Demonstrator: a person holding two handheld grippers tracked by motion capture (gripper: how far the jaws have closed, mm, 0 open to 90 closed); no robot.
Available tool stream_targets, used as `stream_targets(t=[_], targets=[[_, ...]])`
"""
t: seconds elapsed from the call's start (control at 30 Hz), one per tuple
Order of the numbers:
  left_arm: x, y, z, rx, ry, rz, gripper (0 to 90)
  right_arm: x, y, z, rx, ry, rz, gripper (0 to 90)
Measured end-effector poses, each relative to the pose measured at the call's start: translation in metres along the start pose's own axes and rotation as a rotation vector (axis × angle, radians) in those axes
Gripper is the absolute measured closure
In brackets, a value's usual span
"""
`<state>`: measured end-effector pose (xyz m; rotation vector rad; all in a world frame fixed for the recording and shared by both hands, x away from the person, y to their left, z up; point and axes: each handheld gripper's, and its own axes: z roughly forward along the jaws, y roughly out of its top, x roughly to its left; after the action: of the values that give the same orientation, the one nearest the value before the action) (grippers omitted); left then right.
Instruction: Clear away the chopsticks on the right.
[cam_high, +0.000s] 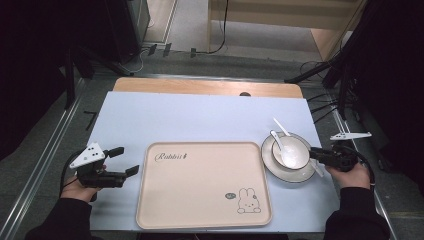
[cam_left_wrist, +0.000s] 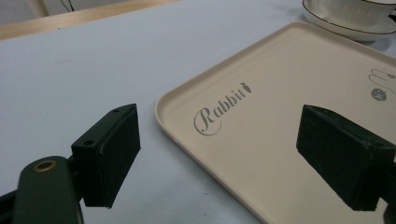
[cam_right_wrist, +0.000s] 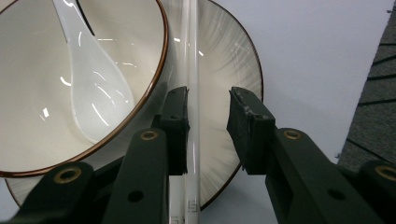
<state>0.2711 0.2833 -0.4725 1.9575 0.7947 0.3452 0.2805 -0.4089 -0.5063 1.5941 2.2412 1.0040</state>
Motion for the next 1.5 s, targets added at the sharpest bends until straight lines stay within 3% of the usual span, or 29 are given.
stream_targets(t=[0.13,0.37,0.63,0.9,0.93,1.0,1.13,1.27,1.4,1.5], targets=[[0.0,0.0,0.0,-0.001,-0.001,0.002,14.2,-0.002,-0.001,0.004,0.031,-0.011,-0.002,73.3],[0.0,0.0,0.0,0.002,-0.004,0.004,14.2,-0.001,0.0,0.013,0.068,0.014,-0.018,83.4],[0.0,0.0,0.001,0.002,-0.002,0.001,14.2,-0.004,0.001,0.011,0.074,0.045,0.013,84.1],[0.0,0.0,0.0,0.002,-0.002,0.002,14.2,-0.007,0.008,-0.006,0.028,0.047,0.061,84.8],[0.0,0.0,0.0,0.002,-0.002,0.002,14.2,-0.007,0.011,-0.013,0.016,0.048,0.09,84.8],[0.0,0.0,0.0,0.003,-0.003,0.001,14.2,-0.005,0.015,-0.021,-0.001,0.041,0.103,84.8],[0.0,0.0,0.001,0.004,-0.003,0.001,14.2,0.0,0.019,-0.031,-0.018,0.035,0.113,84.8],[0.0,0.0,0.0,0.007,-0.003,0.002,14.2,0.017,0.029,-0.047,-0.043,-0.002,0.128,84.8],[0.0,0.0,0.0,0.007,0.002,0.001,14.2,0.036,0.036,-0.054,-0.064,0.001,0.145,84.7],[0.001,0.0,-0.001,0.004,0.002,0.001,14.2,0.057,0.04,-0.057,-0.058,0.001,0.123,84.8]])
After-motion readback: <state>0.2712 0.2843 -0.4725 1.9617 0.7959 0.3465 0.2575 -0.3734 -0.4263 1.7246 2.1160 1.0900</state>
